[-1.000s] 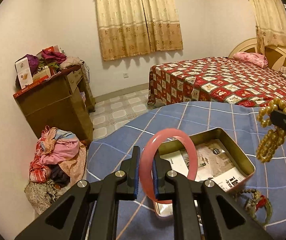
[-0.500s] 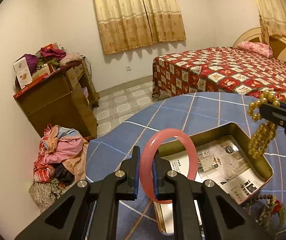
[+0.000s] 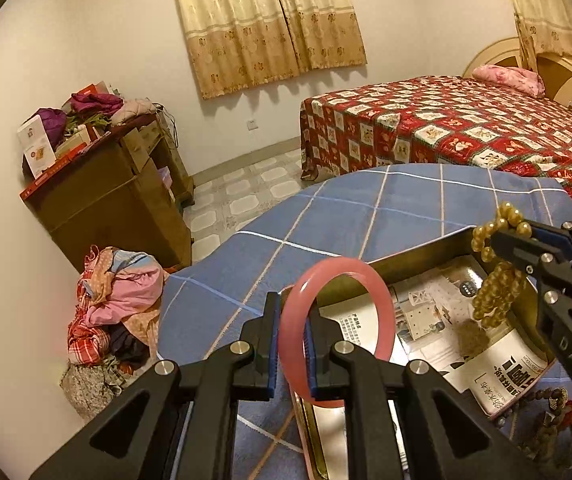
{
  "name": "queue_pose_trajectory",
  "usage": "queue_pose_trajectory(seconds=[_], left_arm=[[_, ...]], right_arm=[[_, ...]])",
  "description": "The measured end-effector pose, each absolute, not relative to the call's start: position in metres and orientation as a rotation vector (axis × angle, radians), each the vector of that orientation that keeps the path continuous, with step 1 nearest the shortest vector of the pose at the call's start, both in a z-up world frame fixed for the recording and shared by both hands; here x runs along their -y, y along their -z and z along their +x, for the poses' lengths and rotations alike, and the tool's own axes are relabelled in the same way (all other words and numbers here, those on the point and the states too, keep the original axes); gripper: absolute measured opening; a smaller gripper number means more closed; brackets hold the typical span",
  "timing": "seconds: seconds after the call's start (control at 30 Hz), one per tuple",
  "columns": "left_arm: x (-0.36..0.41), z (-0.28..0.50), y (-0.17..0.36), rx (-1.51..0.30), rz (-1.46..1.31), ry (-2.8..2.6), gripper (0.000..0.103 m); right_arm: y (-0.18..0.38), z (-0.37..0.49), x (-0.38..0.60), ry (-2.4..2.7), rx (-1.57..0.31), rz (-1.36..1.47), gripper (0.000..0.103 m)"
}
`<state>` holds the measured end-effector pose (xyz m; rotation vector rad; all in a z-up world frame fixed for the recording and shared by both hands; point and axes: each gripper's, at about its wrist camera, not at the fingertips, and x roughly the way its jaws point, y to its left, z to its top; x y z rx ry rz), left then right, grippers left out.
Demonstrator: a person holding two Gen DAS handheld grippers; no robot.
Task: Organize jewelry
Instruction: 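Carry the pink bangle and gold beads over the open tin with both tools, then open both tools to drop the bangle and gold beads into the tin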
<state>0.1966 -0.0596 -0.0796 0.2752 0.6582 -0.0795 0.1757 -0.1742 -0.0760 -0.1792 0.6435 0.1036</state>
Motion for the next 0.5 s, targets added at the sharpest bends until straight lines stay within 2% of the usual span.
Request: queue_pose_trajectory(seconds=[0.5], left_arm=[[0.064, 0.200, 0.097, -0.688, 0.310, 0.078, 0.010]], right_arm=[[0.100, 0.184, 0.175, -0.096, -0.722, -0.185, 0.013]])
